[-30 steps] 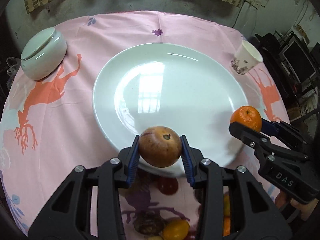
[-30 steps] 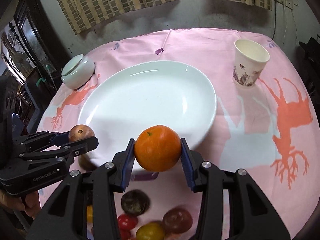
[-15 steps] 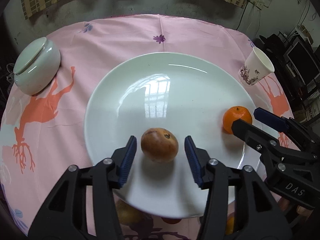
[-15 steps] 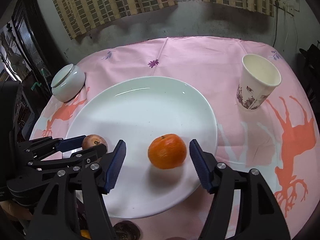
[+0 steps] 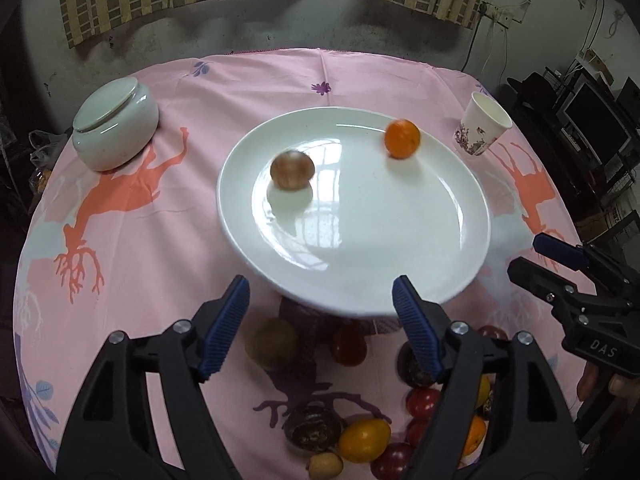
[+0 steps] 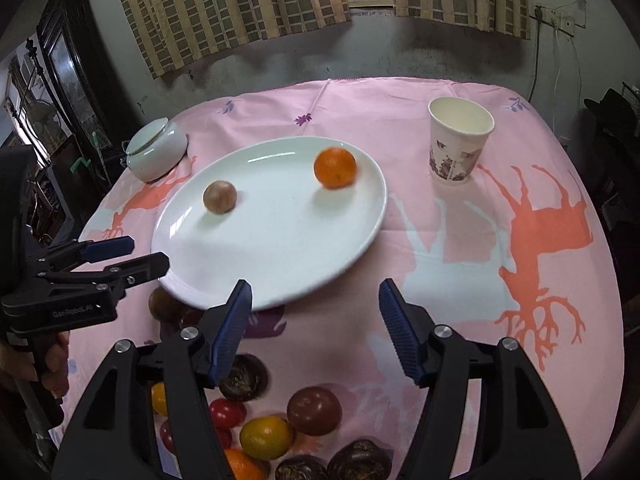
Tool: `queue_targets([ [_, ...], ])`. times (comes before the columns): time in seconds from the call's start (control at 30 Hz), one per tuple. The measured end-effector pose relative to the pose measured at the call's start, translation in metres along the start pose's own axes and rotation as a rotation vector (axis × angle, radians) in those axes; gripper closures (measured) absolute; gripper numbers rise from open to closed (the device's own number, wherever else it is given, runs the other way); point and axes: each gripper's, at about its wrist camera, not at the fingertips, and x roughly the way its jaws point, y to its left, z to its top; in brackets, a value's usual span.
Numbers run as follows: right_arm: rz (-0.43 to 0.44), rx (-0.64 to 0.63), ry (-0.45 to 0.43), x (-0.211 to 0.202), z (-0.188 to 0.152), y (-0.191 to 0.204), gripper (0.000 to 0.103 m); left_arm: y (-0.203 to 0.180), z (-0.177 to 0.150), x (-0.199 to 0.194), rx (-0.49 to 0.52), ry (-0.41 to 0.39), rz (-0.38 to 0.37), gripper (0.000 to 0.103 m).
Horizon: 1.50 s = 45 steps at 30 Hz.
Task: Organize fruits
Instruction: 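Carry both fruits onto the white oval plate and open both tools, then withdraw both open tools from the plate back toward the fruit pile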
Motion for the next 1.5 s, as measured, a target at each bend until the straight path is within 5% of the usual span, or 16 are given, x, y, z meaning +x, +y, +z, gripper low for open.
queue_targets([
  [0.2,-0.064,-0.02,0.104,0.027,-0.008,0.006,0.037,-0.004,-0.023,0.006,0.032,0.061,-0.001,0.026],
  [0.77,-0.101,-0.071,0.218,0.057,0.013,0.027,0.036,0.005,-0.014,0.034,-0.009,0.11,-0.003,0.026],
  [1.5,-0.13,-0.007,0.231,0.113,0.05,0.012,0.036,0.021,0.018,0.072,-0.062,0.165,0.027,0.026],
])
